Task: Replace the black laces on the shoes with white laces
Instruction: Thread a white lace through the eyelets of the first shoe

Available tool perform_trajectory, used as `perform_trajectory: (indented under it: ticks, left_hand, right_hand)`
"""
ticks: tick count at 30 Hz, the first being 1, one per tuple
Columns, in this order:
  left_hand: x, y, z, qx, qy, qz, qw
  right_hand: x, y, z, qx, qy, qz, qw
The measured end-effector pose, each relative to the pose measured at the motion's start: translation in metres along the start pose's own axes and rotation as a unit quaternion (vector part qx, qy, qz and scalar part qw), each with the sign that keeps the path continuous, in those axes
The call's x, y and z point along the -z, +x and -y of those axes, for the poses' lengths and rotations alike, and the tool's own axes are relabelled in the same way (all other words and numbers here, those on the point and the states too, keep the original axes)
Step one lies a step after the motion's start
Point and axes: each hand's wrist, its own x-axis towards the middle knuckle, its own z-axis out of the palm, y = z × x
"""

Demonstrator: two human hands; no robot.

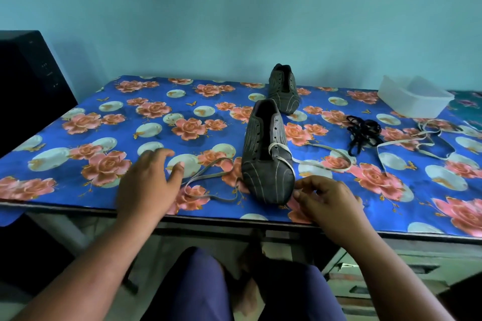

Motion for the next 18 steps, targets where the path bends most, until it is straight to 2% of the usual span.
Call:
perform_trajectory:
  ticks: [2,4,6,12,14,16,18]
  left_hand:
    - [0.012,0.008,0.012,0.062,0.066,0.048,0.995]
    - [0.02,0.014,0.016,0.086,0.117,0.083,0.986]
    - [0.023,0.018,0.018,0.077,0.128,0.088,0.985]
    - [0.013,0.023,0.012,0.017,0.083,0.077,0.993]
    - [0.009,0.021,0.008,0.008,0.021,0.076,0.997]
    - [0.009,0.019,0.001,0.013,-0.107,0.086,0.99]
    - [0.01,0.015,-0.011,0.045,-0.282,0.123,0.95]
  right_hand:
    - [0.002,-0.002,0.006,-0.007,0.015,-0.006,1.0]
    - [0.005,-0.007,0.016,-0.032,0.081,0.026,0.996]
    - [0.006,-0.009,0.021,-0.046,0.137,0.041,0.989]
    - [0.014,-0.017,0.028,-0.038,0.195,0.055,0.979]
    - [0.017,-0.021,0.03,-0.033,0.219,0.066,0.973]
    - [0.019,-0.024,0.03,-0.03,0.258,0.071,0.963]
    - [0.02,-0.025,0.032,-0.028,0.3,0.073,0.951]
